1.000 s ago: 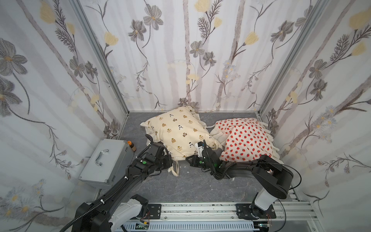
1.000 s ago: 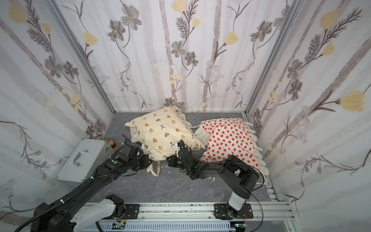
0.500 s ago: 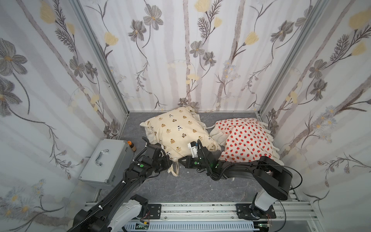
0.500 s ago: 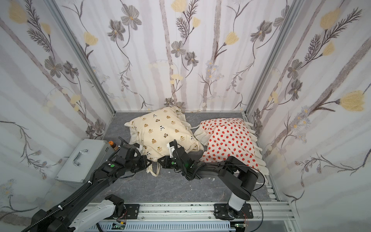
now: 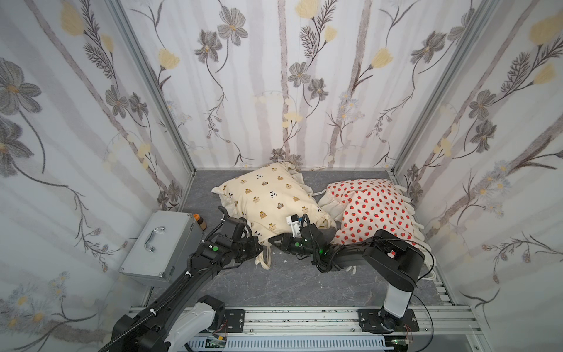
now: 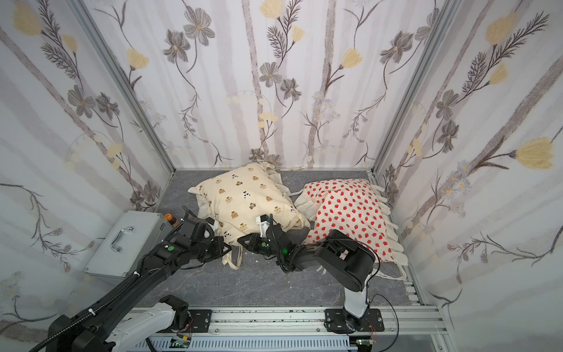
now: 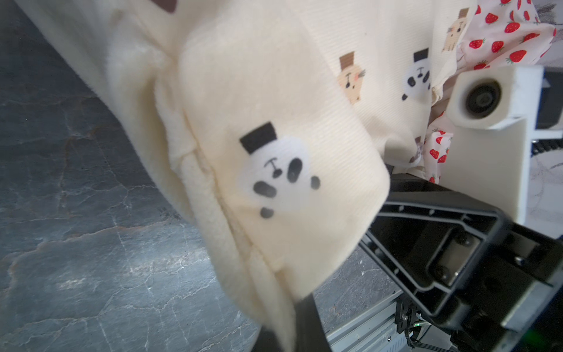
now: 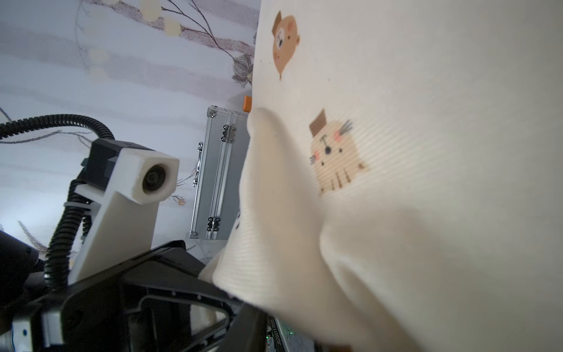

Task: Zip up pillowcases
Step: Zip the zipper on the pillowcase.

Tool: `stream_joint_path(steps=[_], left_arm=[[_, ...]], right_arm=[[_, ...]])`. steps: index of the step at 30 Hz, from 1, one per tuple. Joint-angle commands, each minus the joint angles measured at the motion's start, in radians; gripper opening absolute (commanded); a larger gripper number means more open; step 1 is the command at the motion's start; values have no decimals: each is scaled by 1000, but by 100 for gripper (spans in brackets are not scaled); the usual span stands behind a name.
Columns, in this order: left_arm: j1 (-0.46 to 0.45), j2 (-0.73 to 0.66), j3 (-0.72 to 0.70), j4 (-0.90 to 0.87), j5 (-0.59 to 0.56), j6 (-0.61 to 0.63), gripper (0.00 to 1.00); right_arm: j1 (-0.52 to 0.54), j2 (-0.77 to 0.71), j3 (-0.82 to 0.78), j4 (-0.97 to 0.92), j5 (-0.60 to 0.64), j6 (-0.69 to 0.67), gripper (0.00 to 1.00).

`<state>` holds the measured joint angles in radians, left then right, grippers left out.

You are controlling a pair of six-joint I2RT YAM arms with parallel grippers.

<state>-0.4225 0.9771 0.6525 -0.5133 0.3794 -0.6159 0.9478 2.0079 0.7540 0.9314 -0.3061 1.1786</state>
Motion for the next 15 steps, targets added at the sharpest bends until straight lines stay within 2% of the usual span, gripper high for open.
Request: stream_joint_path(steps=[1,11,15], left_arm=[[1,9,11,-4,21,16,0],[1,21,11,6,30,15,0],[0,22,9,9,36,14,0]], right_arm=[[-2,18,-1,115,-26,33,27],[2,55,-1,189,-43,50,25],[7,62,-49,199,-40,52,24]])
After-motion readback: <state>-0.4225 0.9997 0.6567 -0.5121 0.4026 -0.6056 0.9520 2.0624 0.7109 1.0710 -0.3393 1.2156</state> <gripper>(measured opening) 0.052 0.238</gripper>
